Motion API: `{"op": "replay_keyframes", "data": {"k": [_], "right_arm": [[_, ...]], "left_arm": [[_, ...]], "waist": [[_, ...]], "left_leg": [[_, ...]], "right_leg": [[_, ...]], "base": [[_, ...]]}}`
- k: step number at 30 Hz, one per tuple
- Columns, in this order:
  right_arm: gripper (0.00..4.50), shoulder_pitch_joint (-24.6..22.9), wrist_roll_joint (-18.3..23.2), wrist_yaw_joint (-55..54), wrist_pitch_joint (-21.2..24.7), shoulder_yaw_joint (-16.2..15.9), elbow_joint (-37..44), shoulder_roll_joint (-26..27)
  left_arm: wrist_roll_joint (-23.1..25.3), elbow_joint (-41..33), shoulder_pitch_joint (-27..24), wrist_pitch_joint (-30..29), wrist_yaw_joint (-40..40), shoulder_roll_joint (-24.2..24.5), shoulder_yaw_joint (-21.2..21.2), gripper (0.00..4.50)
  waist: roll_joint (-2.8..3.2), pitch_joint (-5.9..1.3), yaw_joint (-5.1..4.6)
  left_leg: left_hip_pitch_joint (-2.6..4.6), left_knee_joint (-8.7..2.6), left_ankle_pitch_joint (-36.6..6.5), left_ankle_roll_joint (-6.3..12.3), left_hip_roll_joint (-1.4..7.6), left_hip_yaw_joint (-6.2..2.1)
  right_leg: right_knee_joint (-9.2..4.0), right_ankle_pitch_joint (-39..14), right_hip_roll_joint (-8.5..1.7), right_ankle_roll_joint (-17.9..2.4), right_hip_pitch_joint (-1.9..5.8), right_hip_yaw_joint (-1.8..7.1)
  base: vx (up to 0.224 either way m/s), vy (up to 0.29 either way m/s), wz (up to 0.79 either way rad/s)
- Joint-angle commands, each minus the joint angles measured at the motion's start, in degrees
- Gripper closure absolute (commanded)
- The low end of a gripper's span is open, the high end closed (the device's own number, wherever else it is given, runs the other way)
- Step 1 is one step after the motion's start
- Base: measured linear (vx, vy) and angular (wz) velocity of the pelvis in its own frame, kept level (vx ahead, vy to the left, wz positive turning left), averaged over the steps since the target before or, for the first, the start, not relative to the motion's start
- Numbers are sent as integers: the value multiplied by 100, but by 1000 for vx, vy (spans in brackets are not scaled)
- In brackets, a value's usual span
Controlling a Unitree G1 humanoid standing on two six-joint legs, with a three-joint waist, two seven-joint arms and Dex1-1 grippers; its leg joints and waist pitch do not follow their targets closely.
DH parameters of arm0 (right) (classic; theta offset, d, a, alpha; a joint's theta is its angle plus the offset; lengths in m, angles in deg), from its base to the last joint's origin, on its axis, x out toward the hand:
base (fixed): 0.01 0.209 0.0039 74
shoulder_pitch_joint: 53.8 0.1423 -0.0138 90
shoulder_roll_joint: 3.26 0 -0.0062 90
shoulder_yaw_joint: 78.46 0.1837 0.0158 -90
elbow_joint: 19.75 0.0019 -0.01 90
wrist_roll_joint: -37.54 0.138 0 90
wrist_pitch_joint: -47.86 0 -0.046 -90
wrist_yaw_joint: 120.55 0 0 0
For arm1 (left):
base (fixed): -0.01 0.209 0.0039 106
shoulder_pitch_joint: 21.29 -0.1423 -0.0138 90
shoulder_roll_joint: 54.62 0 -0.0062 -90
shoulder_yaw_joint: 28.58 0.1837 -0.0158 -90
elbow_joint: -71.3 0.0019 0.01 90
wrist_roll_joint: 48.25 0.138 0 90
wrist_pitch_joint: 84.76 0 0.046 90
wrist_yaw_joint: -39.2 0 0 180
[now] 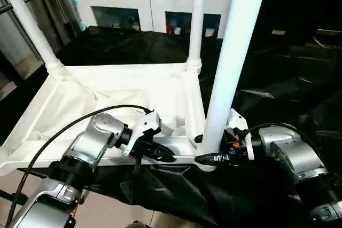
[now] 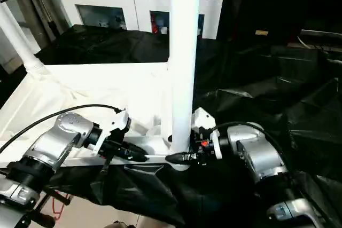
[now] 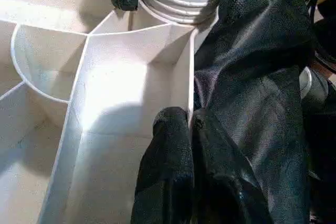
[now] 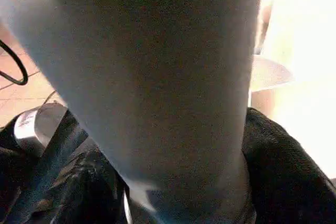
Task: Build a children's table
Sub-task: Rotate leg to tighten
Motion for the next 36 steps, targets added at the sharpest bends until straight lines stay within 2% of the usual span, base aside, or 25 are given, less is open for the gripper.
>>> {"op": "replay_keyframes", "data": {"k": [1, 4, 5, 6, 7, 8, 9, 10, 12, 13, 16, 17, 18, 19, 20, 23, 25, 27, 29, 32, 35, 36], "right_arm": [[183, -80, -81, -156, 8, -292, 83, 204], [184, -61, -205, -795, -141, -137, -158, 473], [184, -2, -353, -1509, -300, 26, -421, 755], [185, 85, -443, -2185, -200, 186, -669, 1017], [185, 85, -443, -2185, -200, 186, -669, 1017], [185, 144, -502, -2651, -202, 297, -856, 1194], [185, 176, -514, -2894, -168, 365, -957, 1295], [185, 205, -523, -3150, -135, 430, -1049, 1414], [185, 254, -528, -3567, -38, 525, -1186, 1610], [185, 339, -628, -4178, -15, 608, -1415, 1865], [185, 466, -747, -4865, 16, 763, -1716, 2116], [185, 514, -801, -4951, -59, 755, -1803, 2180], [185, 548, -875, -4982, -182, 708, -1853, 2214], [185, 568, -912, -4977, -294, 679, -1882, 2242], [150, 574, -872, -4948, -335, 704, -1882, 2265], [113, 605, -570, -4670, -247, 879, -1800, 2302], [105, 569, -527, -4285, -274, 798, -1572, 2161], [81, 568, -525, -4250, -291, 776, -1551, 2141], [74, 532, -515, -3804, -399, 636, -1420, 1910], [74, 460, -417, -3210, -480, 511, -1217, 1646], [74, 293, -178, -1990, -420, 298, -723, 1053], [74, 293, -178, -1990, -420, 298, -723, 1053]], "left_arm": [[-268, -191, 170, 176, -10, -280, 12, 450], [-177, -12, 248, 225, -405, -424, -90, 450], [-102, 169, 331, 256, -782, -561, -180, 450], [-21, 378, 436, 304, -1263, -731, -297, 450], [-21, 378, 436, 304, -1263, -731, -297, 450], [29, 496, 499, 327, -1534, -840, -348, 450], [67, 560, 534, 348, -1698, -901, -371, 450], [115, 650, 583, 368, -1930, -989, -402, 450], [200, 796, 669, 376, -2359, -1141, -449, 450], [291, 931, 755, 316, -2905, -1359, -528, 450], [385, 1015, 812, 264, -3403, -1569, -614, 450], [388, 983, 804, 210, -3498, -1659, -625, 450], [388, 937, 785, 184, -3551, -1740, -620, 450], [388, 903, 761, 181, -3552, -1793, -612, 450], [380, 873, 740, 182, -3522, -1813, -598, 450], [320, 774, 638, 261, -3245, -1791, -479, 450], [269, 669, 551, 346, -2894, -1665, -394, 450], [267, 660, 543, 354, -2863, -1651, -385, 450], [209, 584, 492, 405, -2540, -1517, -346, 450], [157, 480, 429, 484, -2185, -1360, -293, 450], [74, 316, 337, 494, -1551, -1028, -207, 450], [74, 316, 337, 494, -1551, -1028, -207, 450]], "waist": [[-49, -351, -32], [-51, -339, -45], [-54, -319, -74], [-57, -296, -103], [-55, -290, -125], [-89, -298, -160], [-75, -295, -185], [-82, -299, -242], [-70, -308, -248], [-73, -307, -263], [-70, -310, -269], [-75, -300, -277], [-72, -301, -279], [-61, -300, -267], [-61, -300, -267], [-55, -321, -265], [-52, -325, -267], [-47, -344, -265], [-50, -376, -273], [-52, -394, -247], [-50, -393, -160], [-69, -393, -158]], "left_leg": [[124, -368, -1192, 340, 80, 34], [117, -371, -1250, 293, 73, 38], [120, -397, -1444, 182, 64, 29], [141, -411, -1642, 66, 45, 26], [144, -425, -1722, 13, 39, 18], [140, -442, -1774, -62, 34, -5], [145, -441, -1764, -83, 31, -1], [120, -443, -1766, -78, 21, -12], [129, -428, -1711, -22, 27, -3], [121, -428, -1645, -13, 21, 4], [144, -424, -1710, -18, 14, 0], [123, -429, -1730, -5, 12, 1], [117, -437, -1728, -13, 16, -4], [139, -429, -1805, -4, 20, 1], [139, -429, -1805, -4, 20, 1], [103, -437, -1688, 66, 24, -10], [86, -435, -1609, 105, 24, -9], [85, -425, -1514, 138, 32, -13], [75, -384, -1185, 265, 28, -4], [69, -332, -843, 478, 31, 16], [91, -302, -807, 650, 53, 42], [84, -304, -795, 674, 53, 39]], "right_leg": [[-330, -644, -166, -1555, 249, 98], [-342, -732, -172, -1535, 235, 103], [-379, -1124, -184, -1436, 230, 103], [-413, -1491, -180, -1349, 209, 106], [-425, -1663, -190, -1307, 209, 107], [-443, -1861, -191, -1182, 232, 97], [-442, -1872, -190, -1170, 210, 106], [-451, -1883, -182, -1117, 228, 102], [-456, -1728, -171, -1120, 209, 111], [-453, -1637, -176, -1159, 204, 111], [-478, -1819, -175, -1102, 193, 99], [-489, -1876, -176, -1072, 196, 101], [-486, -1897, -180, -1060, 205, 95], [-512, -1947, -176, -1022, 178, 97], [-512, -1947, -176, -1022, 178, 97], [-467, -1540, -164, -1087, 214, 96], [-450, -1353, -165, -1133, 236, 91], [-426, -1151, -171, -1178, 251, 91], [-365, -524, -163, -1348, 286, 81], [-300, 94, -156, -1546, 300, 74], [-278, 259, -152, -1653, 298, 72], [-277, 262, -149, -1666, 311, 67]], "base": [[0, 0, 0], [0, 0, 0], [0, 0, 0], [0, 0, 0], [0, 0, 0], [0, 0, 0], [0, 0, 0], [0, 0, 0], [0, 0, 0], [0, 0, 0], [0, 0, 0], [0, 0, 0], [0, 0, 0], [0, 0, 0], [0, 0, 0], [0, 0, 0], [0, 0, 0], [0, 0, 0], [0, 0, 0], [0, 0, 0], [0, 0, 0], [0, 0, 0]]}}
